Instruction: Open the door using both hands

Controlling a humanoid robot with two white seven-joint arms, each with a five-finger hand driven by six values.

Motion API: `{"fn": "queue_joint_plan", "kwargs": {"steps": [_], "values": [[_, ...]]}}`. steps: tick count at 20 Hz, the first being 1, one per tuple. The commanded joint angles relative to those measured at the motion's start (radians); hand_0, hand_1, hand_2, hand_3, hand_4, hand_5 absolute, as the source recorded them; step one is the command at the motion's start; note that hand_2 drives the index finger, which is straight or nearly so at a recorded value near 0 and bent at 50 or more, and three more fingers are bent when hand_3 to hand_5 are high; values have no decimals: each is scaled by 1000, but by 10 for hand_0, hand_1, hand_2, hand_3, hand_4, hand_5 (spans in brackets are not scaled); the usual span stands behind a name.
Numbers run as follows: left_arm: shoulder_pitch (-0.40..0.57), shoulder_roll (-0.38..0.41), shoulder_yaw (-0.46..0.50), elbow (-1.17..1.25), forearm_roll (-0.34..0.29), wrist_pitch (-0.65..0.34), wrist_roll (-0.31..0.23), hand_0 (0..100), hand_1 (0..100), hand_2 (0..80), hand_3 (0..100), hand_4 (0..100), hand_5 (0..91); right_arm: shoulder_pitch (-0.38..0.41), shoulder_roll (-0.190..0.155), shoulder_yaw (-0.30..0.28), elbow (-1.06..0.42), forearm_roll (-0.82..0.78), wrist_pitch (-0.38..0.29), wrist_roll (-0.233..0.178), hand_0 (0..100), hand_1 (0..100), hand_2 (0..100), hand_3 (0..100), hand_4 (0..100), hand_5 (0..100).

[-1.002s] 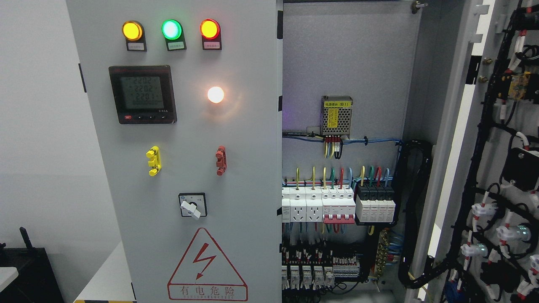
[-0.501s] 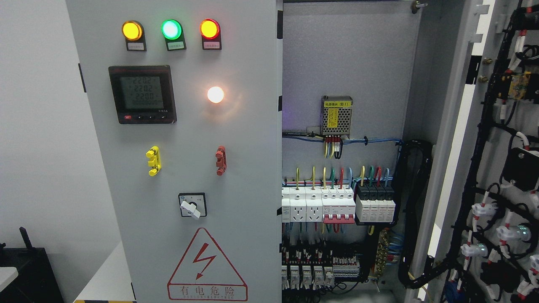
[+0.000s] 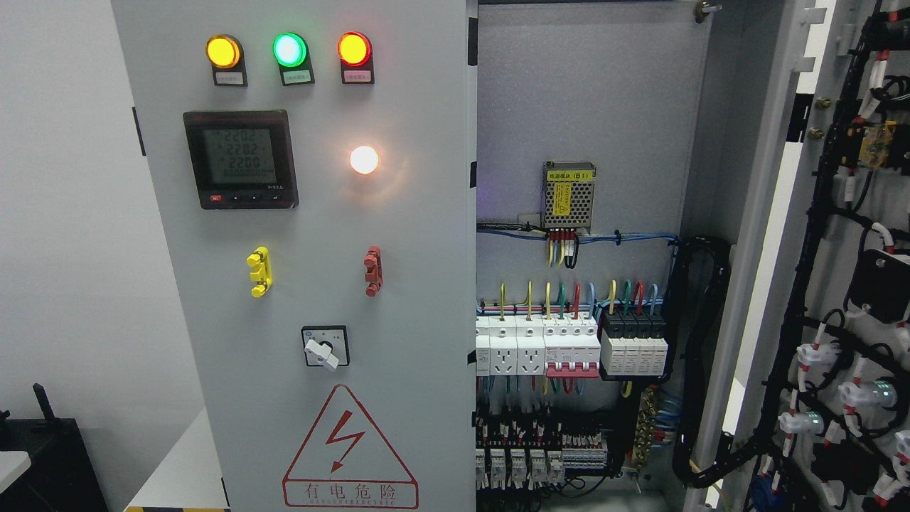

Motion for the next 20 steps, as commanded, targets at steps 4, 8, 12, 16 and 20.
{"fn": "queue_joint_plan", "kwargs": {"steps": [4, 8, 12, 16, 20], "values": [[0, 0, -1, 0, 0, 4, -1, 0, 0, 0, 0, 32, 0, -109, 54, -47, 7, -88, 82, -1, 0, 0, 0, 0, 0, 0], [0, 0, -1, 0, 0, 4, -1, 0, 0, 0, 0, 32, 0, -145, 54, -49, 20, -104, 105, -2, 0, 0, 0, 0, 0, 0], [0, 0, -1, 0, 0, 2, -1, 0, 0, 0, 0, 32, 0, -171, 69, -64, 43, -105, 156, -1, 0, 0, 0, 0, 0, 0], [0, 0, -1, 0, 0, 4, -1, 0, 0, 0, 0, 32, 0, -197, 83, -62, 44, -135, 197, -1, 0, 0, 0, 0, 0, 0], [0, 0, -1, 0, 0, 4, -1, 0, 0, 0, 0, 32, 0, -229, 86, -64, 81, -138, 204, -1, 0, 0, 0, 0, 0, 0]]}}
